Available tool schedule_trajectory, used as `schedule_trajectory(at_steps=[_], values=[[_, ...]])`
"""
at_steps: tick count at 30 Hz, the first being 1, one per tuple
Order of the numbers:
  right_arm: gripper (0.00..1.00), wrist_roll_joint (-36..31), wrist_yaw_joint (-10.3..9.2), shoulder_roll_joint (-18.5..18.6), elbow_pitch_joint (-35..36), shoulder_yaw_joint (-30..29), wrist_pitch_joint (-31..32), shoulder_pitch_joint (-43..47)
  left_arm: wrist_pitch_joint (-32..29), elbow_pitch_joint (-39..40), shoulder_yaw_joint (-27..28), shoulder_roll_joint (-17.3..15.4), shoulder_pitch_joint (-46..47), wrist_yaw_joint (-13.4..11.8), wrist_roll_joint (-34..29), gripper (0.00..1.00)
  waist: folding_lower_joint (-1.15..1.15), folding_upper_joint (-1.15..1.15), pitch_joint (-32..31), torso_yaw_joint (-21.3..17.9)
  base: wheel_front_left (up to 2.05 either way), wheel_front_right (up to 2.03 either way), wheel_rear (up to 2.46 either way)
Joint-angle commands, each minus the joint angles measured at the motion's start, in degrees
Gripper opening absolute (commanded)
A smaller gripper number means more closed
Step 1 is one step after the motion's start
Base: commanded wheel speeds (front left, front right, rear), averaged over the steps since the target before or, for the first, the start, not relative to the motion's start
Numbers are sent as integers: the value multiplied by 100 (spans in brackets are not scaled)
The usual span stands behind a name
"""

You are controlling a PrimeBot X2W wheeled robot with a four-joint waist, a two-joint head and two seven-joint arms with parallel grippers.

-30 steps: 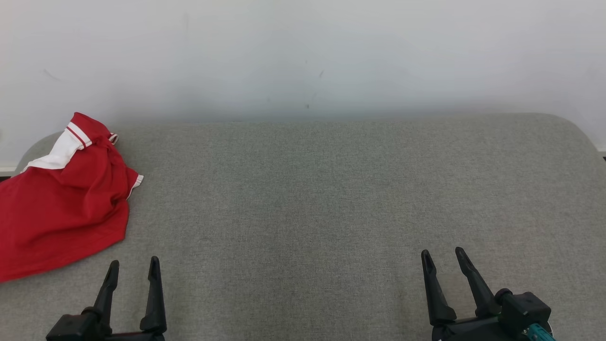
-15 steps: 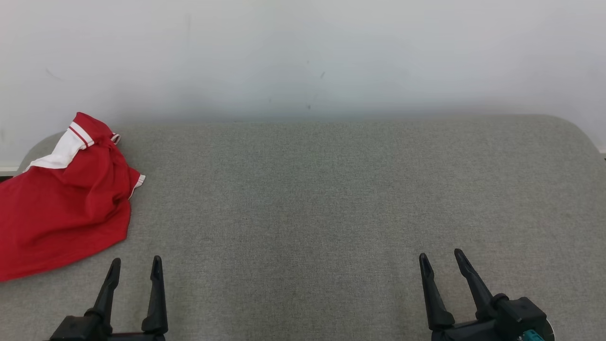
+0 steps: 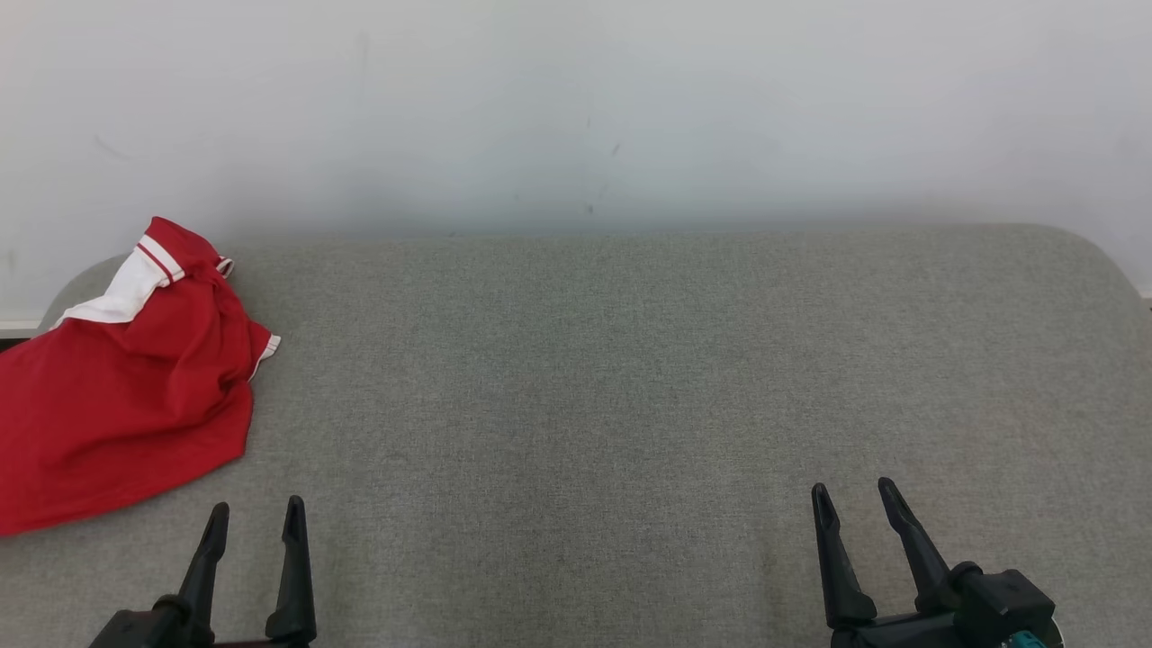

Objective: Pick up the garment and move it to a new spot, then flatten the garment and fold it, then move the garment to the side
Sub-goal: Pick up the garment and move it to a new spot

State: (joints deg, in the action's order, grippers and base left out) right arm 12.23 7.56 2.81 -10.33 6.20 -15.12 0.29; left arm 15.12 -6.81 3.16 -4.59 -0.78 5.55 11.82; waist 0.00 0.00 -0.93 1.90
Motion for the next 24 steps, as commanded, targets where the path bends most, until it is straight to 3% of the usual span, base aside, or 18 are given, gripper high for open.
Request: schedule_trajectory(at_steps=[1,14,24], values=[[100,44,-13,13,-13,-6,-6,30,6,-25,16,-27,-39,-4,39,100,0,0,-3,-2,0,0,0],[100,48,-14,13,-4,19,-5,74,6,-66,21,-62,14,-41,-54,100,0,0,-4,88,0,0,0],[100,133,-14,13,-45,121,-4,106,6,-123,63,-151,18,-147,-113,100,0,0,-26,686,0,0,0]])
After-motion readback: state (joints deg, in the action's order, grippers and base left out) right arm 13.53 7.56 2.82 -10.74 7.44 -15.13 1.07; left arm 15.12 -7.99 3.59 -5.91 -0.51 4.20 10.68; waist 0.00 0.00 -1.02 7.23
